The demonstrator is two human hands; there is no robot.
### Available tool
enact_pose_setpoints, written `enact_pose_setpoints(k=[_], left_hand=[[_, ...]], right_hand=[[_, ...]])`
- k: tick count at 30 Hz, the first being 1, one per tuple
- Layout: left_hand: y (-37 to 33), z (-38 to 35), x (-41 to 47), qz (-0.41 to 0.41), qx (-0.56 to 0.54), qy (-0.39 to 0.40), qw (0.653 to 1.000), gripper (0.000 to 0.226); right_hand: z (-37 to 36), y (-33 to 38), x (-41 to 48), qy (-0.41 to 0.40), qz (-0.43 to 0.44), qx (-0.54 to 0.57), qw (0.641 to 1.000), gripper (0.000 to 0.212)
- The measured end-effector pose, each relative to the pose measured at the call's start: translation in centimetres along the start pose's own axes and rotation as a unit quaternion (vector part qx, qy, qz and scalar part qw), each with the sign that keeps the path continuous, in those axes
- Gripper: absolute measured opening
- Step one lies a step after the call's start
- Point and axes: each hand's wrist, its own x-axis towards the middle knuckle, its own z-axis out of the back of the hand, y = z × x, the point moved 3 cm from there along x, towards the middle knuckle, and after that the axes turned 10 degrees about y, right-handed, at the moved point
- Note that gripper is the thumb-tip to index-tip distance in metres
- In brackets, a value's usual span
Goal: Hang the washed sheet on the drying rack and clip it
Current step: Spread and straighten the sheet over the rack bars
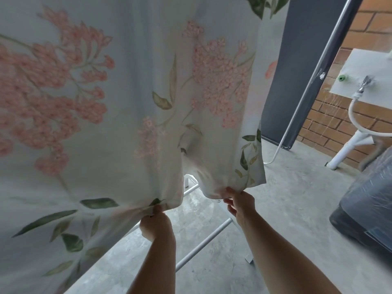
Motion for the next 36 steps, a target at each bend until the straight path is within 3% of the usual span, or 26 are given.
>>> enact_pose_setpoints(k=[4, 11, 16, 23, 26, 28, 30, 33, 36], left_hand=[[-0.2, 0.0, 0.6, 0.007, 0.028, 0.001, 1.0, 0.037], [-0.2, 0.2, 0.5, 0.031, 0.078, 0.013, 0.996, 0.036], [0.0, 0.6, 0.8, 0.043, 0.121, 0.016, 0.992, 0.039], [0.4, 1.3, 0.4, 0.07, 0.147, 0.0, 0.987, 0.037], [0.9, 1.3, 1.1, 0.077, 0.115, 0.012, 0.99, 0.035], [1.8, 1.1, 1.1, 0.061, 0.066, 0.049, 0.995, 0.029], [2.8, 0.9, 0.3, 0.121, 0.006, 0.133, 0.984, 0.033], [2.8, 0.7, -1.6, 0.244, 0.022, 0.286, 0.926, 0.035], [-0.2, 0.7, -3.3, 0.215, 0.094, 0.375, 0.897, 0.03]], right_hand=[[-0.1, 0.0, 0.4, 0.052, 0.007, 0.062, 0.997, 0.011], [0.0, -0.9, 1.4, 0.004, 0.007, 0.02, 1.0, 0.014], [0.5, -1.4, 1.9, -0.047, -0.002, -0.082, 0.996, 0.023], [0.9, -1.8, 1.7, -0.057, -0.019, -0.073, 0.996, 0.021], [1.0, -2.2, 1.1, -0.024, -0.008, -0.045, 0.999, 0.015], [0.8, -2.7, 0.1, -0.001, 0.005, 0.026, 1.0, 0.038], [0.7, -3.6, -1.2, 0.002, -0.001, 0.087, 0.996, 0.061], [0.5, -4.9, -4.3, 0.03, -0.02, 0.139, 0.99, 0.058], [0.8, -5.7, -7.7, 0.073, 0.013, 0.189, 0.979, 0.043]])
